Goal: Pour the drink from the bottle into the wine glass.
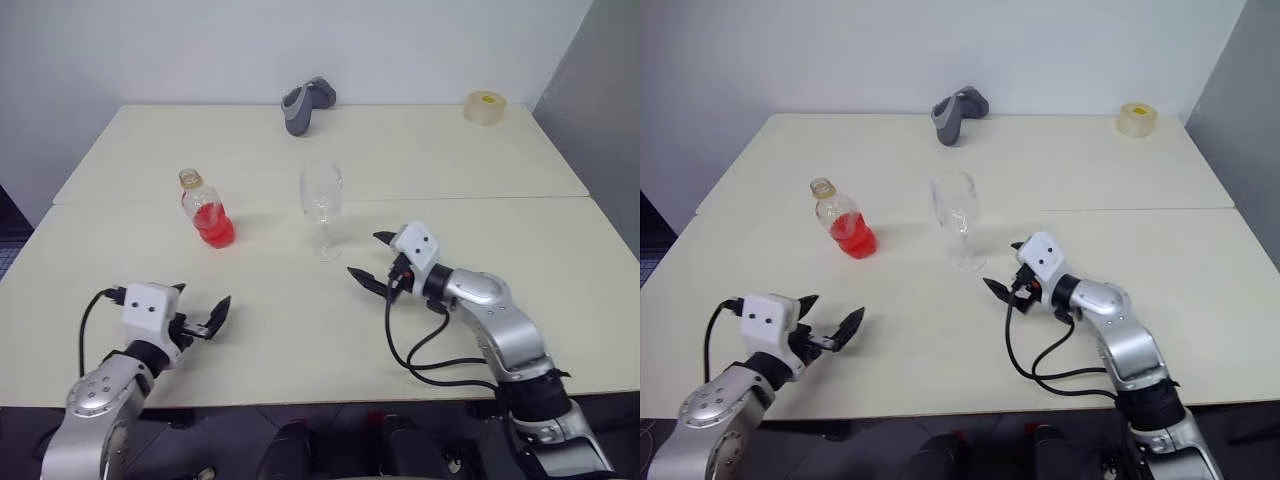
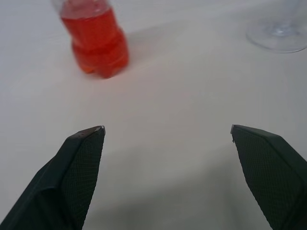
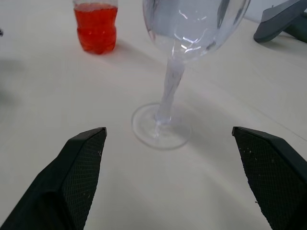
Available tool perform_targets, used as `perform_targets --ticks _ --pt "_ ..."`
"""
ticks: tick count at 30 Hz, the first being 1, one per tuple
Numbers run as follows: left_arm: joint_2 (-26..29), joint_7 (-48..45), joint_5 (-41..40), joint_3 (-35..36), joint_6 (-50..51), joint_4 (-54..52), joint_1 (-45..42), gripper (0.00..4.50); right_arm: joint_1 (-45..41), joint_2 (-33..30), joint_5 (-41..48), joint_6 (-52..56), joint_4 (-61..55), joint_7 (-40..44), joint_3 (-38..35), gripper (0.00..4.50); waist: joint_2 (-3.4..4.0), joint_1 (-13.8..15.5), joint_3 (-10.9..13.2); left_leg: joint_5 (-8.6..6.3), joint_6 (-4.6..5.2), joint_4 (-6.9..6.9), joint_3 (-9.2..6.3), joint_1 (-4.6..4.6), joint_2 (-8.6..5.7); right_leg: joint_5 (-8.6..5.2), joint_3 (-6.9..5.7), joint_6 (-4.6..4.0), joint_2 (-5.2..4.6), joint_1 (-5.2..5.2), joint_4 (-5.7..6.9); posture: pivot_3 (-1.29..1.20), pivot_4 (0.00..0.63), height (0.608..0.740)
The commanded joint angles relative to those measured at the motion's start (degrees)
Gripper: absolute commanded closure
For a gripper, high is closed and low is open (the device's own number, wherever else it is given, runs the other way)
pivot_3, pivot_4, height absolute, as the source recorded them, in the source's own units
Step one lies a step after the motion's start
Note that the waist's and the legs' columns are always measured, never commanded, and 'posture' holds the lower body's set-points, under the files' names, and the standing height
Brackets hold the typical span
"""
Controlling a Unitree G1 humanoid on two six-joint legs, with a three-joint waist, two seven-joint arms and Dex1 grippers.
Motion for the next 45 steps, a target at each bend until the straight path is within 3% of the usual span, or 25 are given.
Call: perform_targets --ticks 1,5,13,34,45 --pt "1.7 -4.0 -1.3 2.0 -2.7 3.8 -1.0 0.0 0.7 -1.8 5.7 3.0 -9.8 2.8 -1.5 0.03 0.0 0.0 0.0 0.0 0.0 -0.01 0.0 0.0 0.0 0.0 0.0 0.0 0.0 0.0 0.0 0.0 0.15 0.74" --pt "3.1 -5.1 0.4 2.6 -5.4 10.9 -4.3 0.0 1.2 -2.9 7.9 2.7 -12.9 3.6 -1.1 0.03 -0.02 0.0 0.0 0.0 0.0 -0.02 -0.03 0.01 0.01 0.0 -0.05 0.0 0.0 0.01 -0.01 0.0 0.15 0.74" --pt "4.9 -4.3 3.8 0.6 -10.4 24.2 -19.5 0.0 -0.4 -1.9 17.5 5.8 -17.9 4.5 -1.8 0.03 -0.13 0.2 -0.1 0.0 0.0 0.04 -0.11 -0.04 -0.02 0.0 -0.13 0.0 -0.03 0.03 -0.03 0.0 0.15 0.74" --pt "3.3 -5.0 7.9 -5.7 -19.2 44.5 -41.5 0.0 -4.8 -0.9 16.4 5.0 -13.7 -1.1 -0.9 0.03 -0.14 0.0 -0.1 0.12 -0.21 0.06 -0.09 -0.09 -0.03 0.01 -0.12 0.0 -0.03 -0.05 0.01 0.0 0.15 0.74" --pt "0.4 -4.1 10.0 -6.4 -30.9 62.3 -49.1 0.0 -6.2 -0.4 16.6 6.0 -13.3 -4.1 -1.4 0.03 -0.15 0.0 -0.1 0.13 -0.22 0.08 -0.09 -0.1 -0.04 0.01 -0.12 0.0 -0.03 -0.06 0.03 0.0 0.15 0.74"
